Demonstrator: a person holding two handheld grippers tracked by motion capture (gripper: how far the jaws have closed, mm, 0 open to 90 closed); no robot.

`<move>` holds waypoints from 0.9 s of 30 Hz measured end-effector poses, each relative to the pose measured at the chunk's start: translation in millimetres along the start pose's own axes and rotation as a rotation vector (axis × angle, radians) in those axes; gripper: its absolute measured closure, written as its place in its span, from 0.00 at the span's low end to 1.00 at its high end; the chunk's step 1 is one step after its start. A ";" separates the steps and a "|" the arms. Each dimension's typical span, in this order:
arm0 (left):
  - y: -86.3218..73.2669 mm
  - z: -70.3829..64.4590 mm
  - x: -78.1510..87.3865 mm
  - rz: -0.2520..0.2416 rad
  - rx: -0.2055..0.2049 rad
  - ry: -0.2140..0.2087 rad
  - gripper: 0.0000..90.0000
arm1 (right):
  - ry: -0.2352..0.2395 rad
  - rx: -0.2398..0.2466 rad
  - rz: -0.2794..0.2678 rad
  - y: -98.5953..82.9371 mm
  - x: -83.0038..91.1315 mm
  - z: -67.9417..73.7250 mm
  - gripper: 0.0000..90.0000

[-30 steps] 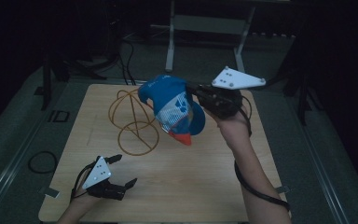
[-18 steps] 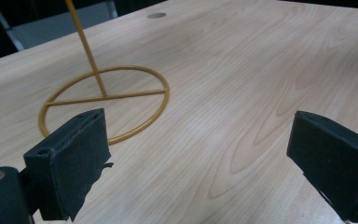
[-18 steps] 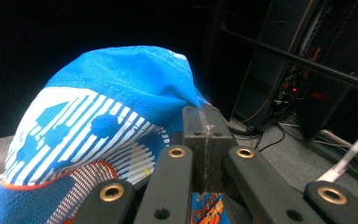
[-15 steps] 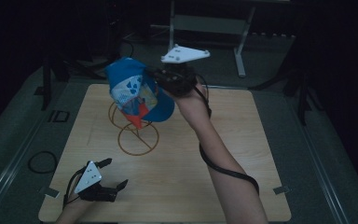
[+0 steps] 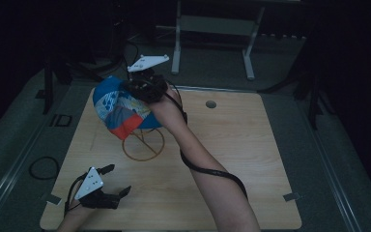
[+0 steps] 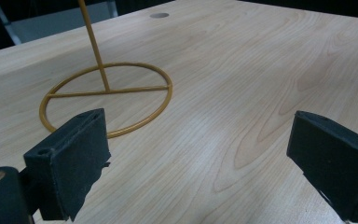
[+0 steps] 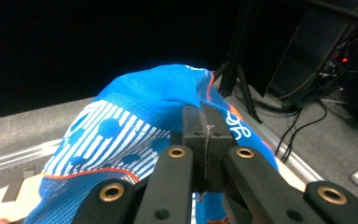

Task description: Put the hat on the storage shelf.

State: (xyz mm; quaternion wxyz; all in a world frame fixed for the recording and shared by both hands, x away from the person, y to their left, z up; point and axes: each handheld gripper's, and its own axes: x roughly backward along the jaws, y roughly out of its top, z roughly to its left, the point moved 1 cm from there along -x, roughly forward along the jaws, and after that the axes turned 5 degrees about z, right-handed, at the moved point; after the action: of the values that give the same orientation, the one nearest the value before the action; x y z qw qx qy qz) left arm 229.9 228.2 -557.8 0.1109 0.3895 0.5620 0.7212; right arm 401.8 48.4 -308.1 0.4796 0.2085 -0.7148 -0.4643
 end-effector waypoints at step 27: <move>-3.6 -0.2 -3.8 0.011 0.012 -0.021 0.06 | 0.016 -0.091 0.017 -58.3 5.3 -15.8 0.90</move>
State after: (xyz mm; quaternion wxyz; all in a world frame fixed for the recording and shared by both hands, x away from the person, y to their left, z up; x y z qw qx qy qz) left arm 231.4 227.0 -562.7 0.1105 0.4011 0.5628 0.7142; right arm 404.8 9.0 -354.1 0.4982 0.1841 -0.6910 -0.4903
